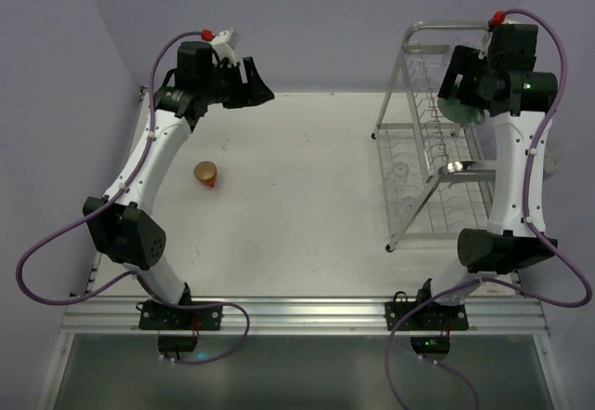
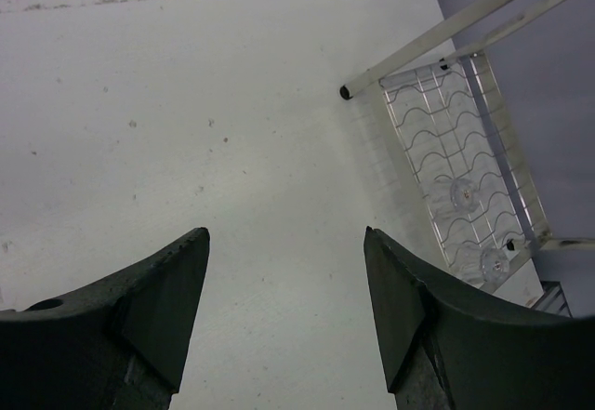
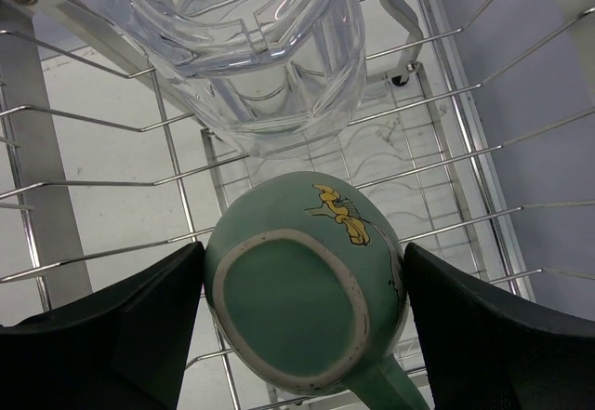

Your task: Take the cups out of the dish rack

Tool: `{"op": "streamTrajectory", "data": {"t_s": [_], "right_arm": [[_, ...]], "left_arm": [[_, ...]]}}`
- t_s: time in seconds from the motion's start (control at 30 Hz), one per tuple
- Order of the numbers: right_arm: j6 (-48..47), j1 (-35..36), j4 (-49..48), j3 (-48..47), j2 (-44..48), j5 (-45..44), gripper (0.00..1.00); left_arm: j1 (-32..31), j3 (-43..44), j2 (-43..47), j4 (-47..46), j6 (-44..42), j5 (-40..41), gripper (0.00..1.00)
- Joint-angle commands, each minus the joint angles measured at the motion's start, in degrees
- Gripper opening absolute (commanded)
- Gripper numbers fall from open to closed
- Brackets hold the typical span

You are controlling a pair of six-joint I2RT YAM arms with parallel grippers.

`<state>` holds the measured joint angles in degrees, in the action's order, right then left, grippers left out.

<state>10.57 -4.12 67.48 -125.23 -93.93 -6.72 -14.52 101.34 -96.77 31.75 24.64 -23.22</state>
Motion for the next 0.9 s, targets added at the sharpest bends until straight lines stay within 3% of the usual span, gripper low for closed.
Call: {"op": "streamTrajectory", "data": {"t_s": [0.0, 0.17, 0.3, 0.53, 0.87], "right_arm": [[1.56, -0.01, 3.97, 0.95, 0.77, -3.47, 0.28], [5.50, -0.01, 7.05, -1.33, -1.60, -4.00, 0.35], [6.75, -0.01, 6.35, -1.07, -0.65, -3.48, 0.67], [5.17, -0.01, 7.49, -3.62, -0.29, -0.75, 0.96], [4.90, 0.25, 8.28, -3.01, 1.03, -0.57, 0.99]], "left_arm": [[-0.68, -0.79, 0.00, -2.39, 1.02, -1.91, 0.72], [-0.94, -1.23, -0.08, -2.65, 1.11, -1.83, 0.72], [-0.94, -1.58, 0.00, -2.66, 0.93, -1.91, 0.72], [-1.03, -2.64, 0.00, -3.71, 1.37, -2.79, 0.72], [-1.03, -4.04, 0.71, -4.68, 1.37, -3.58, 0.72]]}}
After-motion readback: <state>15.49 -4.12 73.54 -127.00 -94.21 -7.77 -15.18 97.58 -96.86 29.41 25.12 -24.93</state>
